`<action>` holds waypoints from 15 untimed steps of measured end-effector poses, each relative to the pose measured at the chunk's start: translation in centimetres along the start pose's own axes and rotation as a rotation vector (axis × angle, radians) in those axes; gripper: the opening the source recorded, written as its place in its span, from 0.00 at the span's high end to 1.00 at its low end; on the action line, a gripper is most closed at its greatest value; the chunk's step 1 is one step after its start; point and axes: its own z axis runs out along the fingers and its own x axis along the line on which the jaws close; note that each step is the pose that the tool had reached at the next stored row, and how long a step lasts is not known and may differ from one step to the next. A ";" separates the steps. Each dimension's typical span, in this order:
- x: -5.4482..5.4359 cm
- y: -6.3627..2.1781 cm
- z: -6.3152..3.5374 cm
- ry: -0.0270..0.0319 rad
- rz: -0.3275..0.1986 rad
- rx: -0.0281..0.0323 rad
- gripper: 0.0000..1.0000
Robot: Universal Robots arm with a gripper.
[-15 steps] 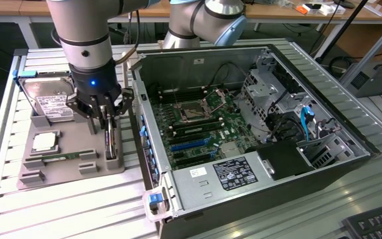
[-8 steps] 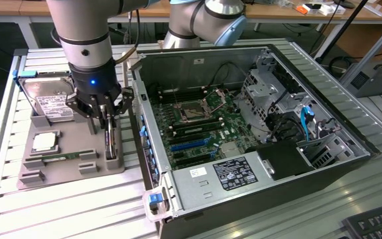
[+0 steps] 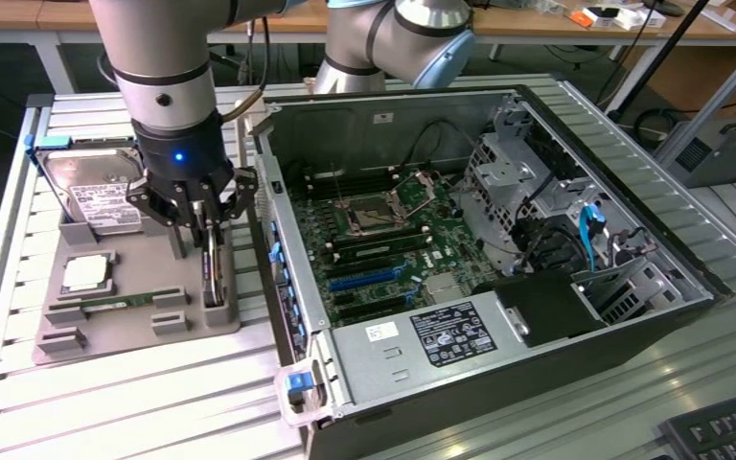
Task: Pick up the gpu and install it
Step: 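Pick up the gpu and move the gpu toward the slot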
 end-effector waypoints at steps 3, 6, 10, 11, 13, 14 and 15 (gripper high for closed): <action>0.0 0.00 -0.05 0.0000 0.000 0.0000 0.71; 0.0 -0.01 -0.11 0.0001 0.000 0.0000 0.71; 0.0 -0.01 -0.24 0.0001 0.000 0.0001 0.71; 0.0 -0.01 -0.27 0.0001 0.000 0.0000 0.71; 0.0 -0.02 -0.29 0.0000 0.000 0.0000 0.71; 0.0 -0.02 -0.32 0.0000 0.000 0.0001 0.71; 0.0 -0.02 -0.34 0.0000 0.000 0.0000 0.71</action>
